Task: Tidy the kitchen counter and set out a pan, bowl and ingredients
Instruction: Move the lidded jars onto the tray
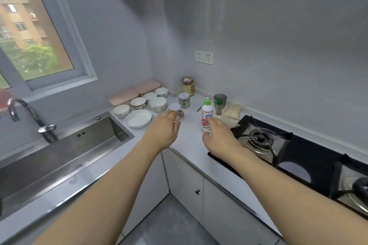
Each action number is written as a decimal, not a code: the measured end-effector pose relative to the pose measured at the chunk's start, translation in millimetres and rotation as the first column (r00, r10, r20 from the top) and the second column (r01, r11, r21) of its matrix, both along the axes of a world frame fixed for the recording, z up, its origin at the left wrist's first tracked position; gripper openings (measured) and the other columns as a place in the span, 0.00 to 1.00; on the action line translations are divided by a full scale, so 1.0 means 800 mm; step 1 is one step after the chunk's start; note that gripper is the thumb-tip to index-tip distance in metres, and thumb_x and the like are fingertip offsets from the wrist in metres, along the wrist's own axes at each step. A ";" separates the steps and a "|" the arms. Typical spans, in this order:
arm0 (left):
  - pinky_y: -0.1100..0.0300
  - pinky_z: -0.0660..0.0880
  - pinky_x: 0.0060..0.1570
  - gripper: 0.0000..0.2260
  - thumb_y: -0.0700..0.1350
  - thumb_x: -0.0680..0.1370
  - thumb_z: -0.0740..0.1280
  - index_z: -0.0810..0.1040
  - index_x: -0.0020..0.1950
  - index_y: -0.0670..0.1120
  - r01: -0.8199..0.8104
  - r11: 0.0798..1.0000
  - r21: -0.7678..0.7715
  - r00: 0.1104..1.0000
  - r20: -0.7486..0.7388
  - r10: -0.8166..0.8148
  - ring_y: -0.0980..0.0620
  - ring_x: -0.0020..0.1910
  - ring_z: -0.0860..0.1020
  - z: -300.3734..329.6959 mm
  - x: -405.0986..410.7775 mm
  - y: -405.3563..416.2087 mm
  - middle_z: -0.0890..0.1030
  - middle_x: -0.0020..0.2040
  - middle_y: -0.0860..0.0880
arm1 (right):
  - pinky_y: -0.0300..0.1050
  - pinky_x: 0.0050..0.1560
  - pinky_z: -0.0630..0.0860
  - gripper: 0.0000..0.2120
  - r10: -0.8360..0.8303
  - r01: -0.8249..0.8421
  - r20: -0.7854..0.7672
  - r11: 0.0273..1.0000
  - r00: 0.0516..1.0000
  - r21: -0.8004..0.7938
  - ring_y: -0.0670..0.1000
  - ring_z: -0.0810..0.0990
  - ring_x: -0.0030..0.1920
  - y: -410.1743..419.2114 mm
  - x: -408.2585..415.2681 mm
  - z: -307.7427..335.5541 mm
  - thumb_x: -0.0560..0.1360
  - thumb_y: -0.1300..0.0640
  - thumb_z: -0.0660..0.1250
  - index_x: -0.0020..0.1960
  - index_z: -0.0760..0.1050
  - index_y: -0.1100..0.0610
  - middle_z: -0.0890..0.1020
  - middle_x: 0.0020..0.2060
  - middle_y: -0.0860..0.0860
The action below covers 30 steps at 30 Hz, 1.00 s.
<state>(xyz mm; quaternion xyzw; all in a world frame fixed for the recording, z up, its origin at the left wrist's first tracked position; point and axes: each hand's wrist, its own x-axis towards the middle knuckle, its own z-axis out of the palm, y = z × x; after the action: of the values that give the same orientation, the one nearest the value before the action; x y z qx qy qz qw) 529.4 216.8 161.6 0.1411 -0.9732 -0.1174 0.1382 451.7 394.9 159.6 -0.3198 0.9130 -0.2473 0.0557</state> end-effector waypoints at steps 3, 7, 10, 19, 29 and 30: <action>0.51 0.66 0.64 0.17 0.46 0.83 0.56 0.70 0.70 0.40 -0.051 0.999 0.015 0.999 -0.003 0.051 0.41 0.65 0.70 0.001 0.013 -0.060 0.73 0.67 0.42 | 0.50 0.64 0.67 0.17 0.025 -0.025 -0.003 0.999 1.000 0.035 0.59 0.69 0.63 -0.052 0.003 0.006 0.77 0.57 0.57 0.64 0.67 0.61 0.71 0.62 0.57; 0.49 0.68 0.60 0.15 0.46 0.83 0.55 0.72 0.65 0.40 -0.109 0.993 0.043 0.994 0.005 0.108 0.40 0.61 0.71 -0.001 0.015 -0.118 0.74 0.64 0.42 | 0.50 0.70 0.63 0.24 0.059 -0.059 0.003 0.997 0.998 0.048 0.58 0.65 0.70 -0.101 -0.006 0.009 0.78 0.57 0.57 0.72 0.61 0.62 0.66 0.70 0.57; 0.49 0.67 0.60 0.15 0.45 0.83 0.56 0.72 0.65 0.40 -0.126 0.990 0.065 0.992 0.016 0.126 0.40 0.63 0.70 -0.007 0.010 -0.144 0.74 0.65 0.42 | 0.50 0.70 0.62 0.24 0.073 -0.073 0.014 0.996 0.997 0.058 0.58 0.64 0.70 -0.130 -0.017 0.005 0.78 0.58 0.57 0.72 0.61 0.61 0.66 0.71 0.57; 0.53 0.66 0.63 0.19 0.47 0.83 0.57 0.67 0.72 0.42 -0.146 0.986 0.085 0.987 0.080 0.139 0.44 0.68 0.69 -0.027 -0.083 -0.217 0.69 0.72 0.44 | 0.49 0.68 0.64 0.21 0.079 -0.080 0.041 0.996 0.996 0.040 0.59 0.67 0.68 -0.211 -0.124 -0.011 0.77 0.60 0.56 0.69 0.64 0.61 0.68 0.69 0.57; 0.52 0.66 0.66 0.24 0.51 0.81 0.60 0.63 0.76 0.46 -0.137 0.990 0.045 0.976 0.175 0.127 0.46 0.71 0.67 -0.017 -0.208 -0.295 0.66 0.75 0.48 | 0.48 0.70 0.60 0.23 0.053 -0.056 0.082 0.998 0.995 0.028 0.58 0.63 0.71 -0.265 -0.264 -0.004 0.79 0.59 0.56 0.73 0.61 0.62 0.65 0.72 0.58; 0.52 0.66 0.66 0.25 0.51 0.81 0.61 0.62 0.76 0.47 -0.131 0.990 0.044 0.974 0.191 0.120 0.46 0.72 0.66 -0.018 -0.218 -0.301 0.66 0.75 0.49 | 0.48 0.70 0.60 0.23 0.048 -0.051 0.089 0.998 0.995 0.029 0.59 0.64 0.71 -0.272 -0.273 -0.006 0.79 0.59 0.57 0.72 0.61 0.62 0.65 0.71 0.58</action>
<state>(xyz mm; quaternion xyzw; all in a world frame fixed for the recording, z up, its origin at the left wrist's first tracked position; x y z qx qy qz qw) 355.0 -23.9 147.4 0.2166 -0.9674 -0.1221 0.0490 233.1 177.4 154.9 -0.3302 0.9050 -0.2457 0.1073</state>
